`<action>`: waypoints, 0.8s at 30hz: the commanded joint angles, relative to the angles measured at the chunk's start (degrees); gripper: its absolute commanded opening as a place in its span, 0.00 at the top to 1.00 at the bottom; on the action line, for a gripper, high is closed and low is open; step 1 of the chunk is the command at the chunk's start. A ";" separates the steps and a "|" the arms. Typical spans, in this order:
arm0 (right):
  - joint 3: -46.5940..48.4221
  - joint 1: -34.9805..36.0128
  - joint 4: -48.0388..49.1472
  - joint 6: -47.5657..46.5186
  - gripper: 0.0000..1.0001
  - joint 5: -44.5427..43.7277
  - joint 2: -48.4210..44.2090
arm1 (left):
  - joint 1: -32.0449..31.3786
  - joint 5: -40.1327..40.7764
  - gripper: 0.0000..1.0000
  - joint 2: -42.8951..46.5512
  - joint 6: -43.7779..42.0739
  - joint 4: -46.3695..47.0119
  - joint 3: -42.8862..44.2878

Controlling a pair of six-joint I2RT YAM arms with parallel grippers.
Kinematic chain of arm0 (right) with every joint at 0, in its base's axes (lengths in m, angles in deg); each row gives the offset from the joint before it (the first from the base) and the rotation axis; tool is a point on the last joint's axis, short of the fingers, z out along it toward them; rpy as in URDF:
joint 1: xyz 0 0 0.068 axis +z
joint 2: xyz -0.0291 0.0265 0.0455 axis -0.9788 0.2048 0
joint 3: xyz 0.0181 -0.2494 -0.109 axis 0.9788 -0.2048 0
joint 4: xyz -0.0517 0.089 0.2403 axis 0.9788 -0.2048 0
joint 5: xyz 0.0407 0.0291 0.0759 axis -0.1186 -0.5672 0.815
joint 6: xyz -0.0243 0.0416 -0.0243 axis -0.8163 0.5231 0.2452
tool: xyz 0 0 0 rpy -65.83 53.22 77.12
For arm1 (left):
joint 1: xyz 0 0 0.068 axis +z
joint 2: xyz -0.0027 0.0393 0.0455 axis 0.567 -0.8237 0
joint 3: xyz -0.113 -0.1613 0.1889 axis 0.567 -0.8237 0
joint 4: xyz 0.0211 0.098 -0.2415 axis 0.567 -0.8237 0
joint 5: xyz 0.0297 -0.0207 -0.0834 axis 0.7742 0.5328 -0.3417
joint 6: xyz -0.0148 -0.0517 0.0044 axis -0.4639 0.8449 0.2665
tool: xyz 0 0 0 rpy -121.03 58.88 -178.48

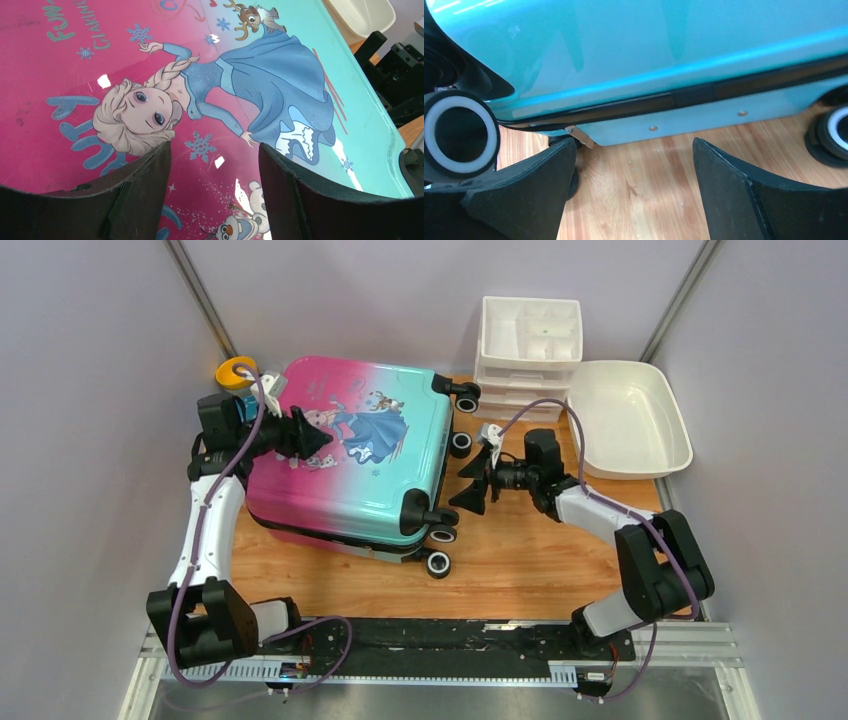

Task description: Open, take out, and arrange the luggage

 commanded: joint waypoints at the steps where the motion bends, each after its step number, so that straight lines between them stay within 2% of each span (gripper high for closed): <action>1: 0.49 3.85 7.93 -0.80 0.11 1.93 0.46 | -0.81 -1.90 0.26 -1.54 -2.47 -4.42 1.01; 7: 0.66 11.32 7.50 2.98 0.13 0.17 -3.13 | -0.82 2.05 0.26 -2.51 -4.22 -8.64 5.32; 13: 4.43 19.93 4.25 3.94 0.13 -5.45 -4.46 | -0.90 4.70 0.26 0.21 -6.15 -10.05 3.66; 16: 4.44 23.62 6.78 6.13 0.13 -9.31 -4.37 | -0.90 4.35 0.26 0.65 -6.34 -10.66 3.39; 19: 4.00 23.98 6.36 8.95 0.16 -11.95 -4.98 | -0.90 3.56 0.26 0.83 -5.37 -10.14 2.78; 24: -5.74 20.82 9.33 8.52 0.22 -15.21 -9.64 | -0.99 2.85 0.26 1.01 -4.31 -8.47 1.46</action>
